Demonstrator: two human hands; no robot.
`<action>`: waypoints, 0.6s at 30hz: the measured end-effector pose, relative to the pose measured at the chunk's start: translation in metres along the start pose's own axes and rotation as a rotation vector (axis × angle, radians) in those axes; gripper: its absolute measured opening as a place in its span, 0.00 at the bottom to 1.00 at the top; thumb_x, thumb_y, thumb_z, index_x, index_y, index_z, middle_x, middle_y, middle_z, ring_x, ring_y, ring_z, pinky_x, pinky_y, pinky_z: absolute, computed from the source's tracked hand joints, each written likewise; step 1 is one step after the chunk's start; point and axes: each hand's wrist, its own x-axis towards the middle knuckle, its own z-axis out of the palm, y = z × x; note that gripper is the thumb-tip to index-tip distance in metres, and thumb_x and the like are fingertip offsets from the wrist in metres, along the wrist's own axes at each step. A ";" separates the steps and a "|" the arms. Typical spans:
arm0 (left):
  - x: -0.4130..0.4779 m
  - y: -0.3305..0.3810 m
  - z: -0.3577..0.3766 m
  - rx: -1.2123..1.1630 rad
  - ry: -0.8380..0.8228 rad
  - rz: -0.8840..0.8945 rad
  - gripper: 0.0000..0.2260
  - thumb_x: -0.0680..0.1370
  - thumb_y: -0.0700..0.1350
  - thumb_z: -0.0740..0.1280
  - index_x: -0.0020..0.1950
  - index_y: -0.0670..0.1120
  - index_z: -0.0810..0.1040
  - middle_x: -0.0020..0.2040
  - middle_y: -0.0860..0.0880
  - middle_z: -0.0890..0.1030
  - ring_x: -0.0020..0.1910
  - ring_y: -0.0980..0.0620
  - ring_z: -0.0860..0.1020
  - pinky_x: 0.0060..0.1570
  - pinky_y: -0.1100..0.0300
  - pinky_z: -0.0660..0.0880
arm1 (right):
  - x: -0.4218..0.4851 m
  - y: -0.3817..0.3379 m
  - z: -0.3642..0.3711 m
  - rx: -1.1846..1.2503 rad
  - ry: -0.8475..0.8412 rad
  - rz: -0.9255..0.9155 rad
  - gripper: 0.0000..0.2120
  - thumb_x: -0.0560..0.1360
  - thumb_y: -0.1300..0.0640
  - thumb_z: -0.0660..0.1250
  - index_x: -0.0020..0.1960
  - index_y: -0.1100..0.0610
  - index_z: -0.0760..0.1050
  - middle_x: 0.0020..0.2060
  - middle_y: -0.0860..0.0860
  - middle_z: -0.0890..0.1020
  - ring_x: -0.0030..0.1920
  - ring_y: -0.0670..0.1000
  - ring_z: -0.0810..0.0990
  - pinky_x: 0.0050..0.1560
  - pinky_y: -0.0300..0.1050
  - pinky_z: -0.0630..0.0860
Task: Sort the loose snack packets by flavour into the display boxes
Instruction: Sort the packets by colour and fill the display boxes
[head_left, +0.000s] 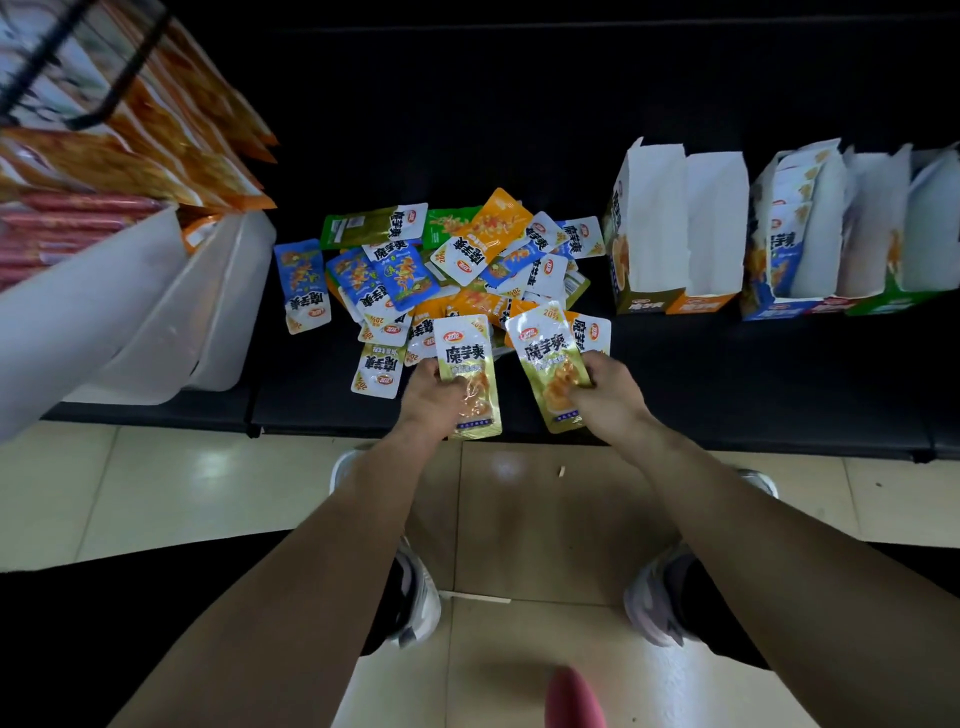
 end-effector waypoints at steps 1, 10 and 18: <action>-0.002 0.001 0.003 -0.048 -0.030 -0.009 0.08 0.79 0.39 0.65 0.57 0.44 0.74 0.43 0.48 0.78 0.37 0.54 0.75 0.32 0.67 0.72 | 0.001 -0.001 0.002 0.050 -0.031 0.004 0.05 0.77 0.60 0.69 0.50 0.50 0.78 0.46 0.51 0.84 0.50 0.56 0.84 0.50 0.53 0.80; -0.004 0.001 0.016 -0.263 -0.153 0.017 0.14 0.75 0.43 0.74 0.59 0.45 0.78 0.51 0.46 0.85 0.52 0.45 0.84 0.53 0.49 0.81 | 0.012 -0.010 0.037 -0.125 -0.149 -0.037 0.12 0.72 0.45 0.75 0.50 0.50 0.81 0.45 0.47 0.84 0.46 0.48 0.83 0.46 0.46 0.79; 0.031 -0.006 -0.022 -0.171 0.094 -0.081 0.11 0.80 0.41 0.67 0.61 0.45 0.72 0.53 0.49 0.78 0.40 0.56 0.76 0.32 0.64 0.73 | 0.047 0.018 0.023 -0.929 0.025 -0.319 0.30 0.81 0.44 0.58 0.80 0.46 0.52 0.79 0.48 0.54 0.76 0.57 0.59 0.71 0.61 0.65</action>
